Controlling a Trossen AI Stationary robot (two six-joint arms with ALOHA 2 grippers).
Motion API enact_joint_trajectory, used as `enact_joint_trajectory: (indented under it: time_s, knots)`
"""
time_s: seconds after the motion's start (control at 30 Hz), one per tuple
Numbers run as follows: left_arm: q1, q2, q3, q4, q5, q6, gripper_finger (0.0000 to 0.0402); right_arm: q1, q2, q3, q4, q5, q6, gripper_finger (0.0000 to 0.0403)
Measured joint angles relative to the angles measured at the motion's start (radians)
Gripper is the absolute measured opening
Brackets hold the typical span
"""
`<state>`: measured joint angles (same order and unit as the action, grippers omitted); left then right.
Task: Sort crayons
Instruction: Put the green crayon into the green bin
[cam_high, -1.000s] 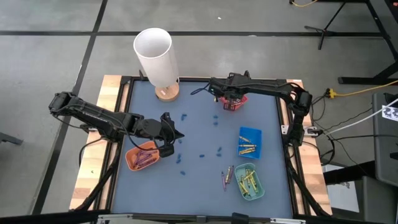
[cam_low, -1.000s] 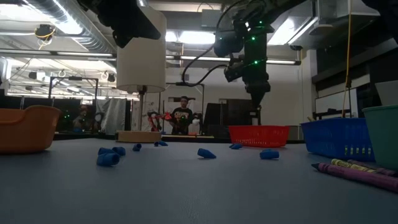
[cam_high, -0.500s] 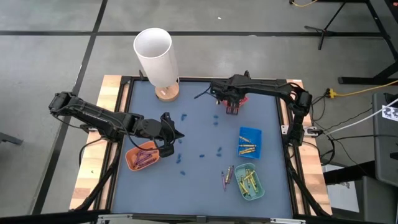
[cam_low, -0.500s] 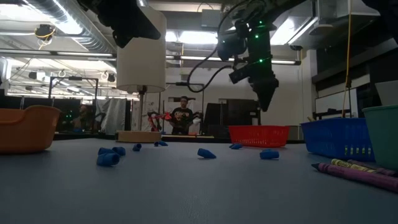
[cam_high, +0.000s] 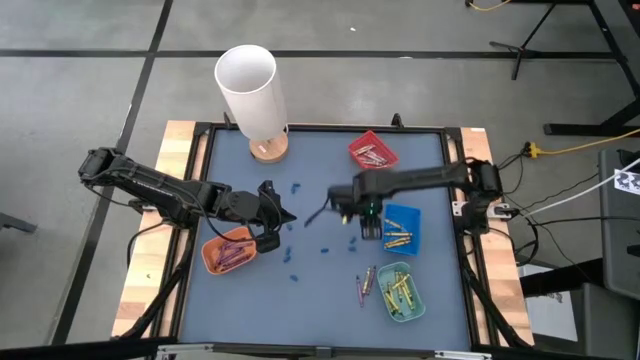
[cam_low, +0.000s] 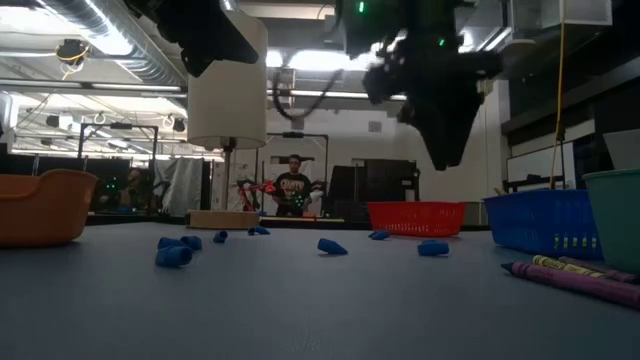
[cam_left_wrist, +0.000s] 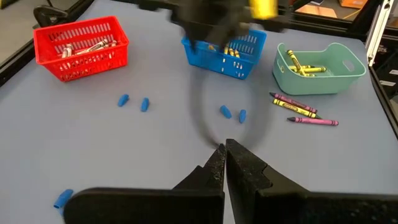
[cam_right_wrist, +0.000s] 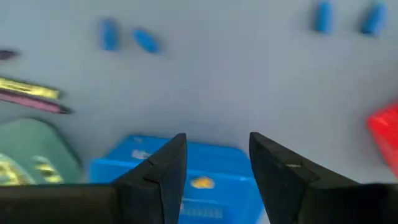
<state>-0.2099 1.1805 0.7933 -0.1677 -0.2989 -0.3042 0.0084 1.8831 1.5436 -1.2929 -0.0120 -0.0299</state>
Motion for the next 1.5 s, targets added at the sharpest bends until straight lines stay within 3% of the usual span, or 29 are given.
enact_joint_trajectory:
  time_s: [0.57,0.8,0.93,1.5]
  knots:
    - [0.0,0.0,0.0,0.0,0.0,-0.001,0.0,0.389,0.0,0.0,0.221,0.005,0.233,0.0172]
    - [0.0,0.0,0.0,-0.003,0.0,-0.003,0.0,0.494,0.0,0.0,0.229,0.128,0.235,0.0172]
    - [0.0,0.0,0.0,-0.004,0.0,-0.002,0.0,0.522,0.0,0.0,0.246,0.186,0.233,0.0172]
    - [0.0,0.0,0.0,-0.003,0.001,-0.001,0.0,0.522,0.111,0.0,0.232,0.178,0.072,0.0172]
